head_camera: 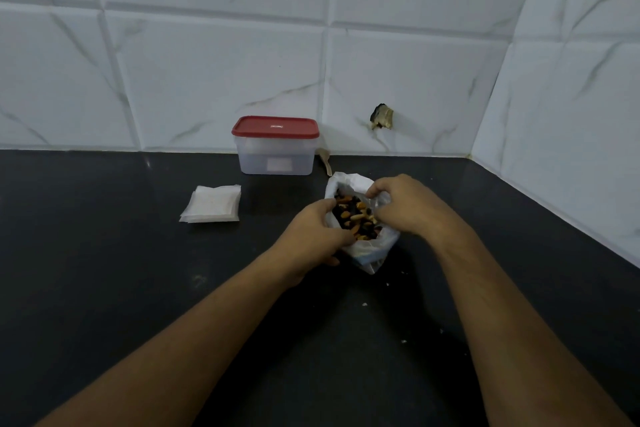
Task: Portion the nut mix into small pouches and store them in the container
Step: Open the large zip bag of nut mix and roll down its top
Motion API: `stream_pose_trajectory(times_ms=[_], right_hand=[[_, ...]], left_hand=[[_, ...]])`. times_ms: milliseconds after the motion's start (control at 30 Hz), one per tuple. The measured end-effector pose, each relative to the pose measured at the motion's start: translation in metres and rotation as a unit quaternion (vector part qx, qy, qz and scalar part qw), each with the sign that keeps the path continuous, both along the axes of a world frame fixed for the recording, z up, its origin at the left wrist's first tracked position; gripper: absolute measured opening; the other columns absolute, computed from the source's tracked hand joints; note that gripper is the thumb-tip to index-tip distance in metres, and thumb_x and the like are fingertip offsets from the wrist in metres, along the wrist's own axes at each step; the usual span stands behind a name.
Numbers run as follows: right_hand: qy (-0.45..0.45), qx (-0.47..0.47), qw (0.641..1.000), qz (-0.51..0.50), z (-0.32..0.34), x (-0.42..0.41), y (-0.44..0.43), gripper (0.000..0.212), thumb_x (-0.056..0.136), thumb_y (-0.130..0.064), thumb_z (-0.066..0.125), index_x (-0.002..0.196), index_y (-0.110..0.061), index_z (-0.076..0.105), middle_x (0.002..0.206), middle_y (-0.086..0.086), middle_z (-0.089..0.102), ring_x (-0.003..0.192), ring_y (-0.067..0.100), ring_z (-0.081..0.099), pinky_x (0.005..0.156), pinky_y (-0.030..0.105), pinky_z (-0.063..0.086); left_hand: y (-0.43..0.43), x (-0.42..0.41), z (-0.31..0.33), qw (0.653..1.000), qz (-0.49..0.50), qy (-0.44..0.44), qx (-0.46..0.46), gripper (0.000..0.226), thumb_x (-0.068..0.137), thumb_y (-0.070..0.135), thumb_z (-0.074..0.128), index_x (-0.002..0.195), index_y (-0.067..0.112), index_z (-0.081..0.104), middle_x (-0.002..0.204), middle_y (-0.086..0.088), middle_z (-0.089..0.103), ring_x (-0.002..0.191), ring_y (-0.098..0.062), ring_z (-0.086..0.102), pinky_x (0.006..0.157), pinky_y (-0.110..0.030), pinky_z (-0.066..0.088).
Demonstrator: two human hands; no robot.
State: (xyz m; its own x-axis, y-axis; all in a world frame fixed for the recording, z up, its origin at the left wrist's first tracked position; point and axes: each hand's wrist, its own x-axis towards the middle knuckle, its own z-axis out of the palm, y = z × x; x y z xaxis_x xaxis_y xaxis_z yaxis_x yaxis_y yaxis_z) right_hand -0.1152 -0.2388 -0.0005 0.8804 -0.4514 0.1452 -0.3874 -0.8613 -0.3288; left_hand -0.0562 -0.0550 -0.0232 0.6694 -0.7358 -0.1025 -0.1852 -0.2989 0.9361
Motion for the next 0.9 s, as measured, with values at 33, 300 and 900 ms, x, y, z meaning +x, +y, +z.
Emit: stream_pose_trajectory(times_ms=[33,300,900], right_hand=[[-0.012,0.007,1.0,0.003,-0.002,0.002,-0.001,0.033,0.094,-0.022,0.066,0.125,-0.032,0.071,0.133,0.006,0.058,0.101,0.022,0.063,0.078,0.032,0.05],[-0.038,0.086,0.995,0.01,-0.015,0.014,-0.005,0.043,0.1,-0.009,0.051,0.14,-0.02,0.064,0.144,0.01,0.057,0.122,0.023,0.059,0.091,0.028,0.045],[-0.018,0.045,0.999,-0.01,0.01,-0.012,-0.01,0.028,0.091,-0.01,0.069,0.113,-0.026,0.077,0.124,0.0,0.068,0.096,0.018,0.064,0.069,0.028,0.051]], left_hand=[[0.0,0.0,0.0,1.0,-0.004,0.002,-0.001,0.078,0.093,0.009,0.068,0.159,0.023,0.027,0.128,0.003,0.054,0.097,-0.017,0.067,0.059,-0.017,0.055],[0.002,-0.005,0.003,1.0,0.002,-0.015,-0.018,0.069,0.096,0.008,0.065,0.156,0.019,0.032,0.099,0.017,0.047,0.092,-0.014,0.064,0.065,-0.019,0.057],[0.0,-0.007,0.001,0.999,0.006,-0.038,-0.014,0.06,0.097,0.017,0.065,0.15,0.018,0.04,0.105,0.003,0.061,0.088,-0.015,0.067,0.077,-0.03,0.059]])
